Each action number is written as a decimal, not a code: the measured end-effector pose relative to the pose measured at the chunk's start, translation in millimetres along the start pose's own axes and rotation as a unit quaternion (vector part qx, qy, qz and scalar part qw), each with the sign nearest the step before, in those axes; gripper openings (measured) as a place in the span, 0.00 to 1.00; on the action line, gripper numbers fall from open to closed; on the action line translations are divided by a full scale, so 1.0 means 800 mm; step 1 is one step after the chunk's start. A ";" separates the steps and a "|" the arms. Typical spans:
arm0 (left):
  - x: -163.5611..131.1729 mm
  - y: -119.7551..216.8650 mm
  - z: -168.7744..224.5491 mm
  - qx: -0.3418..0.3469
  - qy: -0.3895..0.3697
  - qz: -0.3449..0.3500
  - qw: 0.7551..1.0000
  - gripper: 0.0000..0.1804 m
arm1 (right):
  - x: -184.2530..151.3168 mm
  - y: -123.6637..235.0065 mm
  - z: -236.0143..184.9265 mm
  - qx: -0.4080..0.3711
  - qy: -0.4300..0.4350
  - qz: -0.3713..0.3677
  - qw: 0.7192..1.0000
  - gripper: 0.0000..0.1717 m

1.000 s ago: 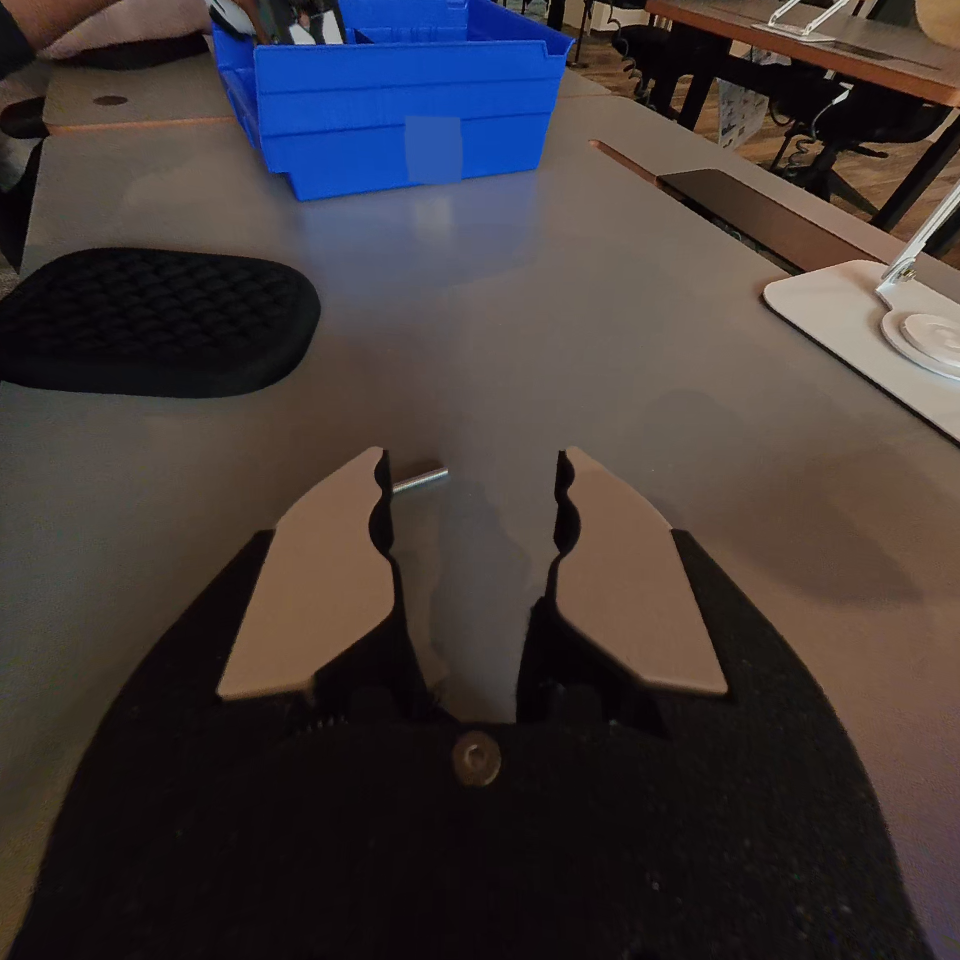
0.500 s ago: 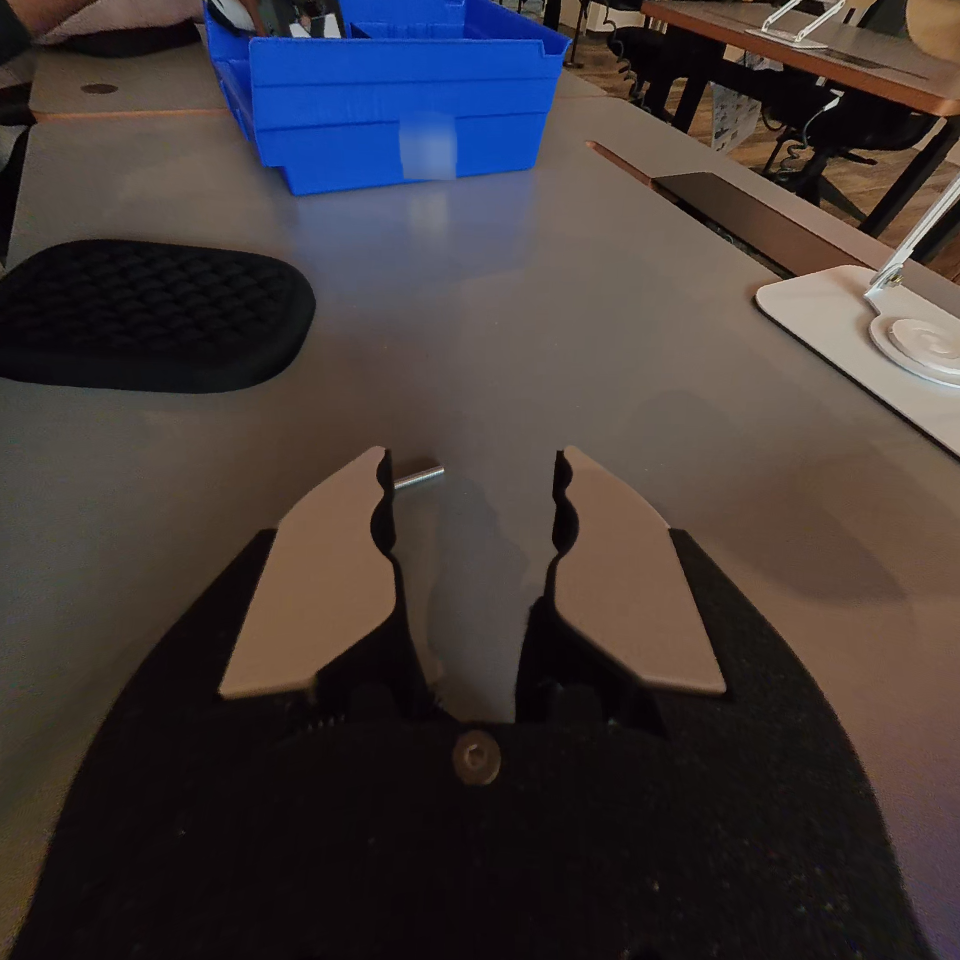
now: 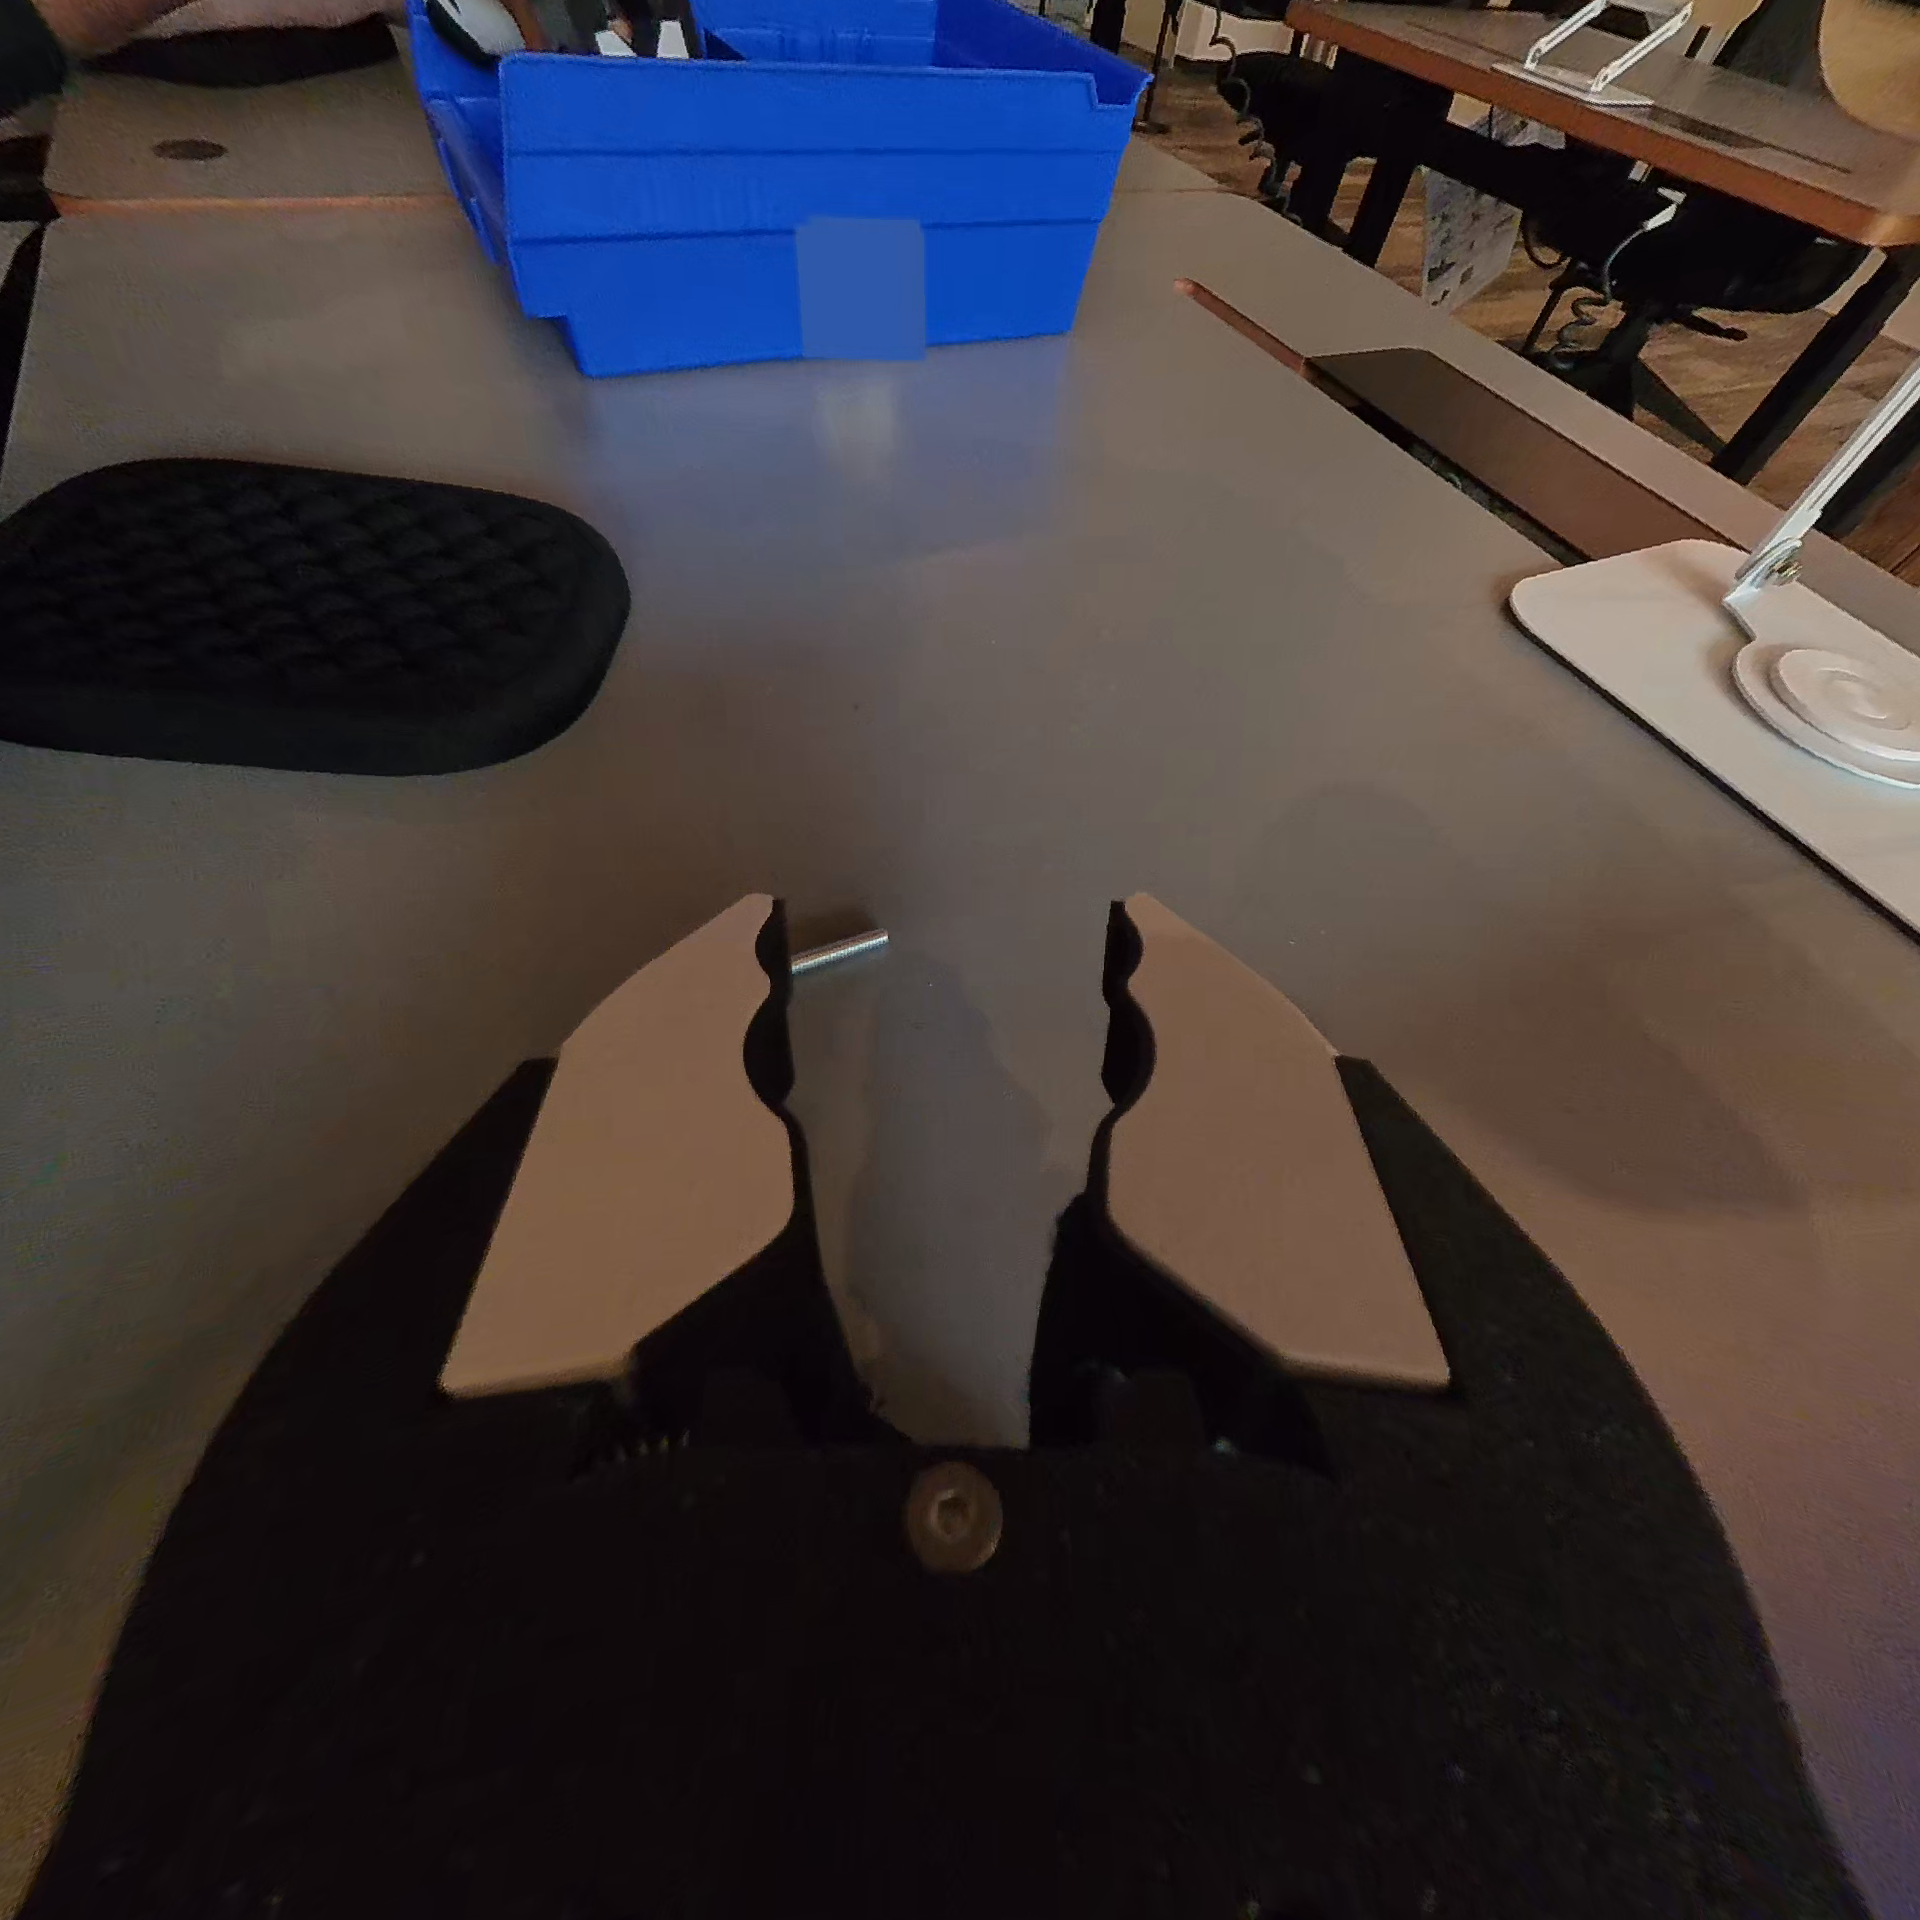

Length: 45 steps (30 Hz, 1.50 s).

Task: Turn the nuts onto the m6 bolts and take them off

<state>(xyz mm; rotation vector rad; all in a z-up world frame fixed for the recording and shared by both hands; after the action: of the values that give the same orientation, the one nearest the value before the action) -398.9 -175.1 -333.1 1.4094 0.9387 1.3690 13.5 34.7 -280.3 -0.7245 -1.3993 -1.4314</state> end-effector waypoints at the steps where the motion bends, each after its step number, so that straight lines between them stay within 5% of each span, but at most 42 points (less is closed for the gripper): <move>1: 0.000 0.000 0.000 -0.001 0.001 0.001 1.000 0.06 | 0.000 0.000 0.000 0.000 -0.001 0.001 1.000 0.33; 11: 0.039 0.067 0.012 0.063 -0.037 0.084 0.994 0.06 | 0.000 0.001 0.003 -0.002 -0.004 0.002 1.000 0.33; 19: 0.152 0.119 0.157 0.064 -0.232 0.170 0.956 0.06 | -0.010 0.011 0.033 -0.069 -0.015 -0.014 0.997 0.31; 25: 0.223 0.061 0.309 -0.009 -0.367 0.193 0.910 0.06 | -0.029 0.025 0.062 -0.109 -0.051 -0.036 0.992 0.30; 31: 0.256 -0.019 0.414 -0.075 -0.423 0.169 0.887 0.06 | -0.030 0.034 0.073 -0.127 -0.077 -0.022 0.989 0.29; 45: 0.272 -0.100 0.483 -0.113 -0.399 0.124 0.902 0.06 | -0.041 0.037 0.076 -0.142 -0.079 -0.051 0.985 0.29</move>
<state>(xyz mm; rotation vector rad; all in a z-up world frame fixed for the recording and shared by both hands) 10.0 13.8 -328.3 1.7262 0.0602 0.8788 39.1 105.0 -289.2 -0.9770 -1.3826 -1.7069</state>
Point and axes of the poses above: each gripper's, where its closed fingertips meet, y back along the fingers, x out of its top, z = x × y across the jaws, the point moved 1 cm from there along y, back along the fingers, and after that the axes turned 4 degrees about y, right-handed, at the moved point
